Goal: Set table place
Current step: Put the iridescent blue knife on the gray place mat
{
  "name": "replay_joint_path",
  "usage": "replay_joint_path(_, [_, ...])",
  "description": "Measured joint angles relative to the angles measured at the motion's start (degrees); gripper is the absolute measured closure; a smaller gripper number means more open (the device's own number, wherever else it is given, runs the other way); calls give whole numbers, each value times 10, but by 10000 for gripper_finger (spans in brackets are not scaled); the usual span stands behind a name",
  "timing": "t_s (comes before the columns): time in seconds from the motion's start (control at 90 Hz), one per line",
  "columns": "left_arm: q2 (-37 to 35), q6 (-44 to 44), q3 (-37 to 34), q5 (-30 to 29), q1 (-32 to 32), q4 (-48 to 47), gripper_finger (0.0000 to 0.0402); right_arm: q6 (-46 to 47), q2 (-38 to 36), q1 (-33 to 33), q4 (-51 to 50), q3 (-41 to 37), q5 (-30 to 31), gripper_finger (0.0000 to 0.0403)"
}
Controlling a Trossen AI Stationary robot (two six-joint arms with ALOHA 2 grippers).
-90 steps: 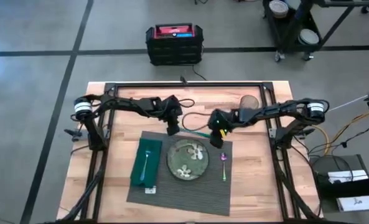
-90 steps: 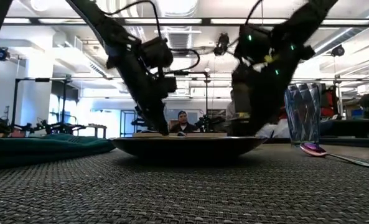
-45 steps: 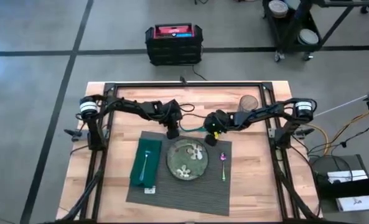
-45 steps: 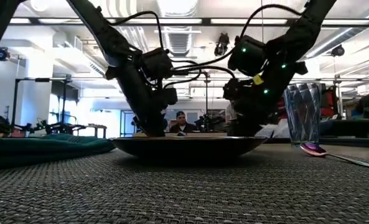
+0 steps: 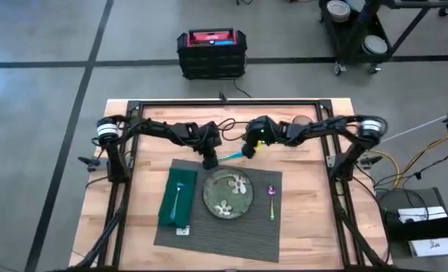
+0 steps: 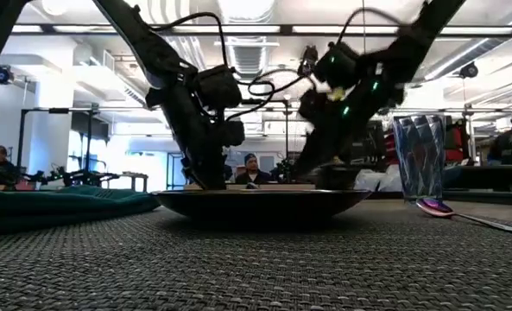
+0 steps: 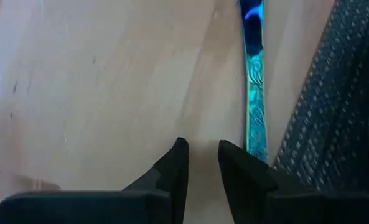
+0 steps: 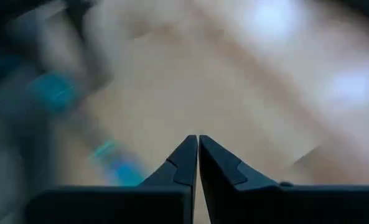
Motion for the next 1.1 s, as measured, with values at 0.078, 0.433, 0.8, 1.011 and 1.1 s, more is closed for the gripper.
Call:
replay_joint_path(0.078, [-6,4,0,2,-1,0,326,1,-17,19,-93,-5,-68,401])
replay_joint_path(0.433, [-3,6,-8,6,-4,-5,326,39,48,70,-35,-30,115,401])
replay_joint_path(0.8, [-5,-23,-45,37,-12,41,326,35,124,45,156,-31,146,401])
replay_joint_path(1.011, [-4,-45,-57,56,-13,81,326,60,161,41,251,-31,155,401])
replay_joint_path(1.1, [-4,-46,-58,62,-13,94,326,68,161,40,262,-30,155,401])
